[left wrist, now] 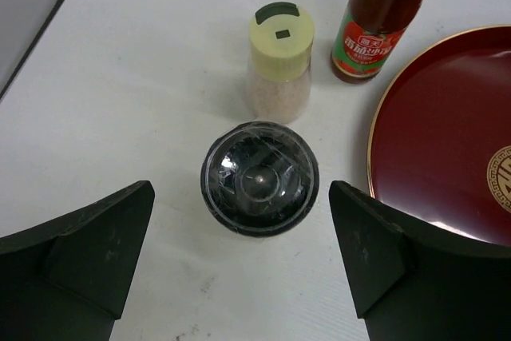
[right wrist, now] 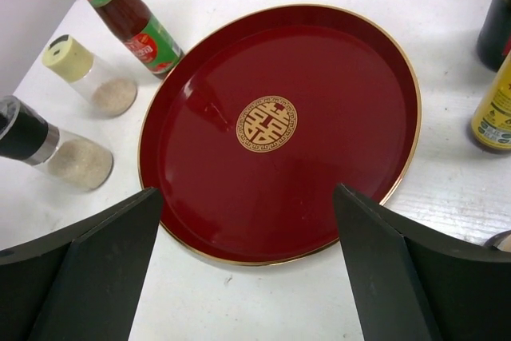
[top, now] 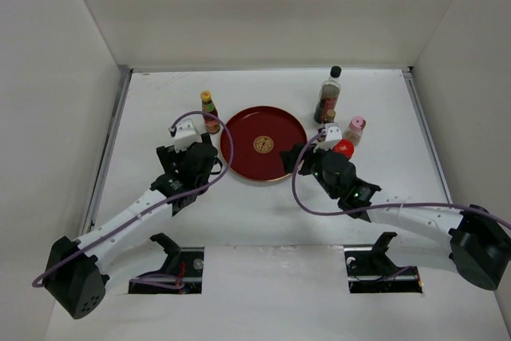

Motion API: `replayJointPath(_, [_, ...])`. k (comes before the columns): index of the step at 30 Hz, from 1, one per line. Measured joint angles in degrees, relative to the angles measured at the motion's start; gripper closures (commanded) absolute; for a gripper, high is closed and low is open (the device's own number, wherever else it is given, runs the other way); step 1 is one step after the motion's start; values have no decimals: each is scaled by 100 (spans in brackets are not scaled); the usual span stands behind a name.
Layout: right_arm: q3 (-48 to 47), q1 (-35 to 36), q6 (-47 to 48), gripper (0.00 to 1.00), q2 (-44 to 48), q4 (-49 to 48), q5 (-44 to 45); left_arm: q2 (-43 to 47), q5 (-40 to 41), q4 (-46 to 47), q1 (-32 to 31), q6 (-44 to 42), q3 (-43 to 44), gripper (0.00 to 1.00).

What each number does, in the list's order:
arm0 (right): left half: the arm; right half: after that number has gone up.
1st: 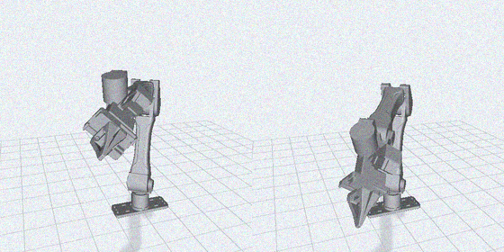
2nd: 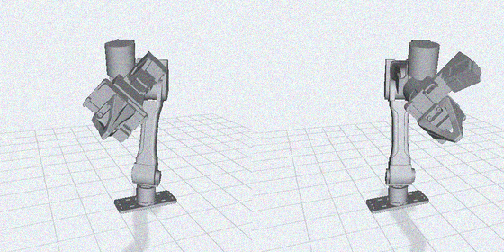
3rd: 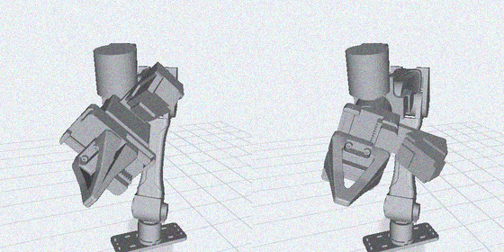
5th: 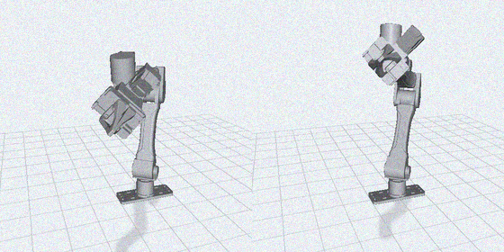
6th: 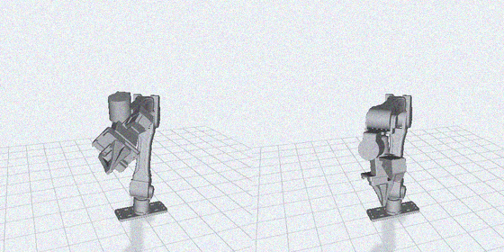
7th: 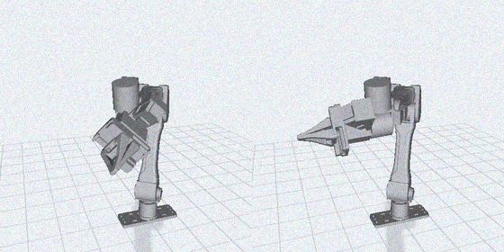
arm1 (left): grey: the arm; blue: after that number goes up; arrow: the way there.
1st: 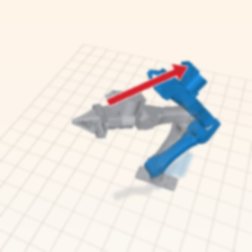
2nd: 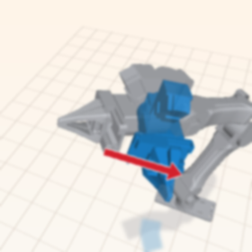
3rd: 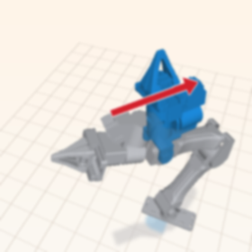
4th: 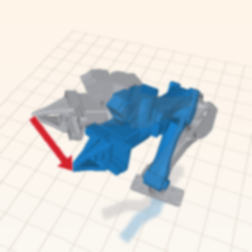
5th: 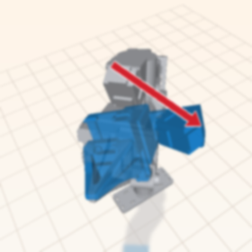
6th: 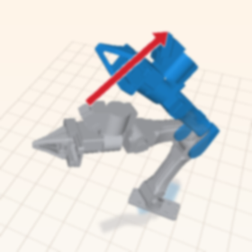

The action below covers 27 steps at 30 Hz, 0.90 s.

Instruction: Organize the condiment bottles

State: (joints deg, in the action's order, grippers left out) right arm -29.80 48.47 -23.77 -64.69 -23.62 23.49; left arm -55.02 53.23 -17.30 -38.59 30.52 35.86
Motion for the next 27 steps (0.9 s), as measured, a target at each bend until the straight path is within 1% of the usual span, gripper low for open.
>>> replayJointPath(5, [0, 0, 0, 5, -83, -4, -33, -293, -387, 444, 378, -2, -48, 9])
replayJointPath(9, [0, 0, 0, 5, -144, -4, -61, -697, -664, 903, 577, -13, -120, 15])
replayJointPath(10, [0, 0, 0, 5, -149, -4, -63, -804, -745, 986, 627, -20, -136, 20])
replayJointPath(12, [0, 0, 0, 5, -157, -4, -68, -979, -841, 1121, 688, -50, -140, 44])
replayJointPath(13, [0, 0, 0, 5, -160, -4, -70, -1016, -892, 1180, 713, -85, -142, 52])
replayJointPath(14, [0, 0, 0, 6, -162, -4, -74, -1023, -938, 1228, 723, -98, -151, 57])
replayJointPath(15, [0, 0, 0, 6, -162, -11, -81, -997, -962, 1235, 717, -133, -157, 59])
replayJointPath(18, [0, 0, -2, 7, -162, -48, -85, -702, -944, 1119, 542, -234, -173, 61])
replayJointPath(20, [0, 0, -2, 7, -162, -74, -87, -365, -839, 1047, 295, -339, -142, 61])
replayJointPath(22, [0, 0, -2, 8, -162, -116, -87, -168, -739, 977, 11, -468, 90, 61])
replayJointPath(24, [4, -13, -11, 9, -157, -136, -85, -249, -730, 1034, -175, -557, 485, 61])
replayJointPath(27, [72, -68, -48, 10, -118, -177, -83, -796, -859, 1473, -238, -656, 1134, 61])
